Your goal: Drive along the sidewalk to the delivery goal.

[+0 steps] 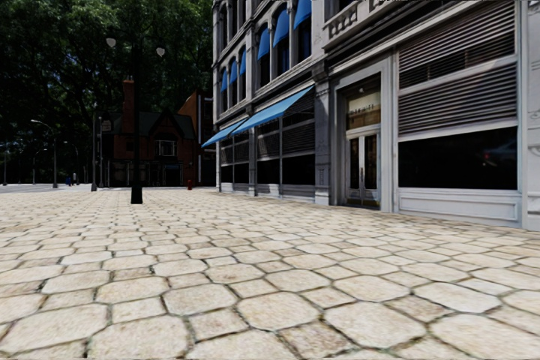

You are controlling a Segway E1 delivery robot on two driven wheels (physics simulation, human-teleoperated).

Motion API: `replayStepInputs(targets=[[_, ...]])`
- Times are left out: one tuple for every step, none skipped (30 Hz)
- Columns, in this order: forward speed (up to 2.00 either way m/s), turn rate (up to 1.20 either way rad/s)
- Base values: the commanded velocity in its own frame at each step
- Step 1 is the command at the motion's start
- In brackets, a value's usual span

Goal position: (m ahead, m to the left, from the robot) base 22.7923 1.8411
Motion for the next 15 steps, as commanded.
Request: replayStepInputs(targets=[[2.0, 0.0], [2.0, 0.0], [2.0, 0.0], [2.0, 0.0], [2.0, 0.0], [2.0, 0.0], [2.0, 0.0], [2.0, 0.0], [2.0, 0.0], [2.0, 0.0], [2.0, 0.0], [2.0, 0.0], [2.0, 0.02], [2.0, 0.02], [2.0, 0.05]])
